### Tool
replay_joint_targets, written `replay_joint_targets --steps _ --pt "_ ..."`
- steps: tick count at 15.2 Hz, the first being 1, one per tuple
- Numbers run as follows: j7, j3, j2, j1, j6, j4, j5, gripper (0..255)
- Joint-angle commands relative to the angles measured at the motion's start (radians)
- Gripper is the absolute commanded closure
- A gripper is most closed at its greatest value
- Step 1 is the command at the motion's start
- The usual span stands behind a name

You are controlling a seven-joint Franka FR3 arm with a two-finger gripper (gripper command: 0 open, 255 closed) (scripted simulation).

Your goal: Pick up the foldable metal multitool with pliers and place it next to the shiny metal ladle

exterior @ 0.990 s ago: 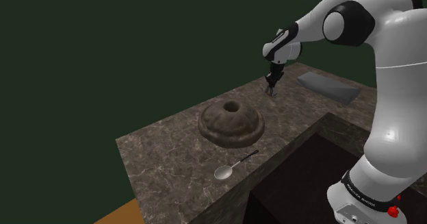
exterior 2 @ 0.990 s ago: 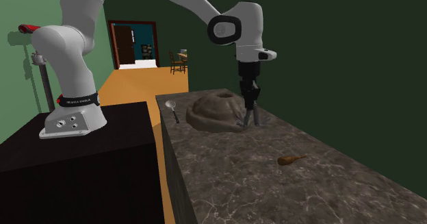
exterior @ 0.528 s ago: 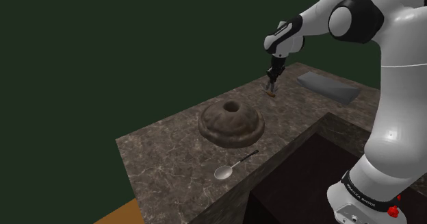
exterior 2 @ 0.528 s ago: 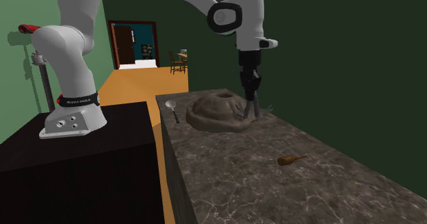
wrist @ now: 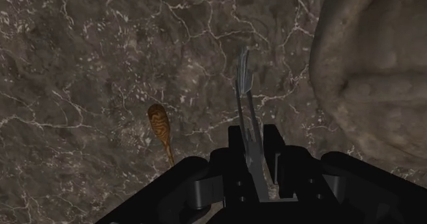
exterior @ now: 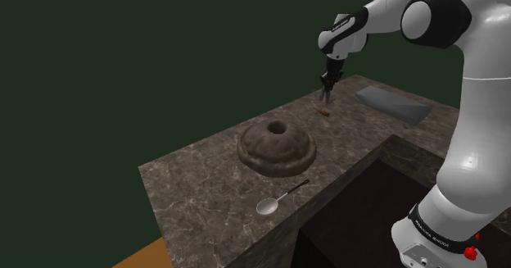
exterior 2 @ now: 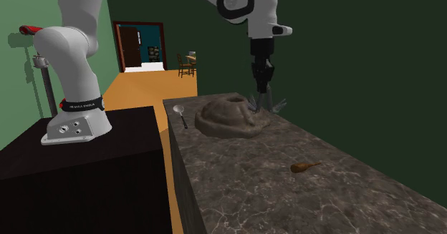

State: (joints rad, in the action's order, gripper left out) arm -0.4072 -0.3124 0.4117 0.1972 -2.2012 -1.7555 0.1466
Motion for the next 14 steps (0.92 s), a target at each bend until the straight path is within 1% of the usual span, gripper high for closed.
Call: replay_joint_targets --steps 1,9,14 --pt "0.003 -0.003 -0.013 -0.002 0.021 0.009 -0.005 255" --pt "0.014 -0.01 -0.052 -0.006 0.105 0.055 -0.022 255" --pt "0.126 0.006 -0.175 -0.093 0.05 -0.115 -0.074 255"
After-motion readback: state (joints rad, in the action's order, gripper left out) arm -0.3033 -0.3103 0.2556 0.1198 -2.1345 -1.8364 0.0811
